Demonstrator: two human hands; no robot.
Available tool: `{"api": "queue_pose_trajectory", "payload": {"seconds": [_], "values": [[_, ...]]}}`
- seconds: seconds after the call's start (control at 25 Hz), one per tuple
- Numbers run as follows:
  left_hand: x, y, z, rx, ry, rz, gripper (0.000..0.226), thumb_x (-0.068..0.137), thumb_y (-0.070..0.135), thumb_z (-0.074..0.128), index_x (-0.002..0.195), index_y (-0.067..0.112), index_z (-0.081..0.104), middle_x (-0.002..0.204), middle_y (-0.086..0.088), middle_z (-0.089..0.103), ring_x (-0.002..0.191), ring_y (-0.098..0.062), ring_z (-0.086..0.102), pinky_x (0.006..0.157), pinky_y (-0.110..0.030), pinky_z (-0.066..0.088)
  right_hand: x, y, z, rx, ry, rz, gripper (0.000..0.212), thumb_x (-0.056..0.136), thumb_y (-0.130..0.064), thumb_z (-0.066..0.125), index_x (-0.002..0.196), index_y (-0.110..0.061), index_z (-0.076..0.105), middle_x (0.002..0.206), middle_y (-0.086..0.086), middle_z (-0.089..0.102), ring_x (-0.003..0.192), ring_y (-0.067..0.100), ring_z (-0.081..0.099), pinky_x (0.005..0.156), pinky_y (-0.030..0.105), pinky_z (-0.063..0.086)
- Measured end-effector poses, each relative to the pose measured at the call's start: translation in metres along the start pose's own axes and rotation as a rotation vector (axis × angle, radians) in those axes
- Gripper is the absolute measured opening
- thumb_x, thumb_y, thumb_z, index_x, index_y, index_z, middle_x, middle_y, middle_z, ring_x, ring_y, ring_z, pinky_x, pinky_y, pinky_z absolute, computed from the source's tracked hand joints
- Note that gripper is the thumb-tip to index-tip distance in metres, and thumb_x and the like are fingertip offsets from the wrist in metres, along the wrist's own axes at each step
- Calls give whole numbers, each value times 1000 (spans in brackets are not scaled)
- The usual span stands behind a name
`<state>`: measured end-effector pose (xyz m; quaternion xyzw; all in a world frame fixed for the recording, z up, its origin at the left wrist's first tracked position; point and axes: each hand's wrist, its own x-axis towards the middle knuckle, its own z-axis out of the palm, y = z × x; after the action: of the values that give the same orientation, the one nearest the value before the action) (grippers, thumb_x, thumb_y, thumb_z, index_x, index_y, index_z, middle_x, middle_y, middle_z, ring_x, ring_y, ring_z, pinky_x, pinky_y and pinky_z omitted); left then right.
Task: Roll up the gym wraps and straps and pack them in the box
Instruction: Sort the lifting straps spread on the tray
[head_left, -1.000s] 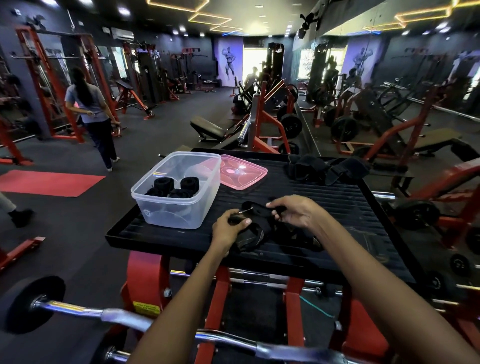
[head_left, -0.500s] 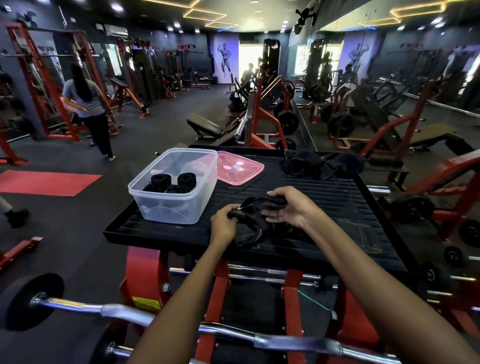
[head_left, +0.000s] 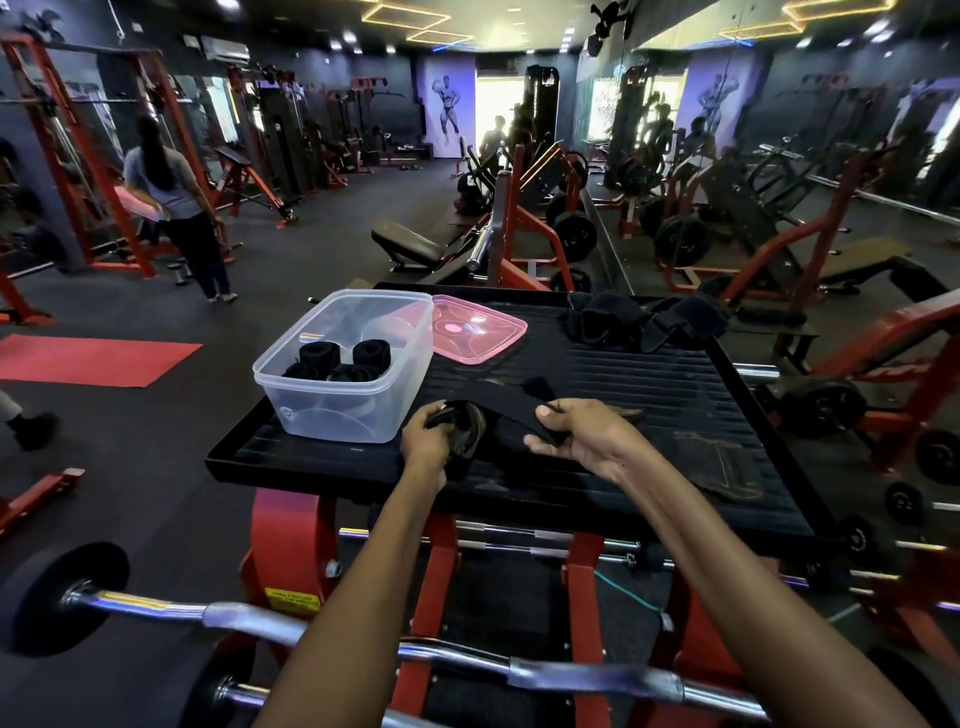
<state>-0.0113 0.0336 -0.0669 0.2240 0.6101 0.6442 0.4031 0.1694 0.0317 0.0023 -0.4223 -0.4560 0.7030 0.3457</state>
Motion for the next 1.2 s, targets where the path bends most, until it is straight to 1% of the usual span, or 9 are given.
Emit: {"api": "queue_pose_trajectory", "payload": {"seconds": [0.2, 0.36, 0.48, 0.6, 0.72, 0.8, 0.96, 1.08, 1.2], "values": [[-5, 7, 1, -239, -203, -149, 33, 93, -13, 34, 107, 10, 53, 81, -13, 63, 51, -14, 67, 48, -24, 56, 15, 27, -1, 61, 146, -31, 10, 94, 4, 46, 90, 1, 55, 82, 11, 57, 69, 24, 57, 51, 21, 57], [-6, 7, 3, -228, -323, -192, 39, 95, -13, 31, 129, -1, 46, 61, -5, 71, 50, -13, 67, 49, -24, 57, 37, 43, 18, 91, 220, -54, 26, 93, 8, 45, 73, -6, 50, 73, 7, 50, 65, 17, 51, 56, 24, 55], [-6, 9, 2, -207, -301, -176, 38, 95, -12, 31, 130, -4, 45, 78, -12, 67, 50, -13, 66, 49, -22, 56, 52, 49, 32, 122, 280, -69, 27, 91, 6, 51, 69, -11, 50, 70, 4, 51, 63, 12, 49, 51, 20, 51], [-6, 8, 0, -192, -247, -103, 34, 95, -8, 34, 127, -2, 47, 91, -12, 60, 61, -16, 64, 51, -21, 55, 61, 52, 36, 140, 361, -96, 27, 87, 2, 60, 68, -13, 47, 65, 4, 51, 56, 13, 45, 48, 20, 43], [-5, 2, 0, 9, -176, 127, 38, 89, -15, 40, 113, 10, 55, 102, -9, 59, 88, -19, 61, 68, -16, 54, 65, 52, 45, 213, 369, -97, 38, 91, 11, 42, 61, -12, 44, 55, 2, 48, 55, 12, 43, 47, 18, 43], [-8, 2, 0, 97, -191, 252, 46, 83, -18, 42, 111, 16, 57, 105, -5, 62, 99, -15, 58, 81, -14, 49, 66, 49, 46, 318, 316, -41, 37, 94, 0, 34, 64, -15, 48, 49, -4, 53, 58, 12, 46, 51, 21, 42], [-13, 6, 2, 13, -232, 219, 44, 87, -3, 39, 125, 17, 49, 93, -2, 65, 91, -12, 59, 75, -17, 44, 61, 42, 33, 416, 18, -71, 34, 95, -40, 45, 100, -14, 67, 85, 5, 70, 80, 19, 65, 77, 33, 51], [-14, 3, 1, -3, -268, 236, 30, 94, 23, 49, 123, 15, 53, 106, -6, 66, 98, -19, 62, 83, -27, 48, 62, 52, 30, 147, 40, -298, 31, 83, -14, 68, 111, -4, 63, 105, 14, 70, 94, 23, 66, 94, 39, 50], [-13, -1, -1, 79, -328, 274, 27, 82, 29, 65, 106, 18, 63, 108, -6, 68, 105, -21, 63, 96, -35, 49, 63, 59, 30, -45, 83, -366, 35, 78, -8, 72, 109, 2, 59, 107, 16, 69, 97, 22, 63, 96, 41, 47]]}}
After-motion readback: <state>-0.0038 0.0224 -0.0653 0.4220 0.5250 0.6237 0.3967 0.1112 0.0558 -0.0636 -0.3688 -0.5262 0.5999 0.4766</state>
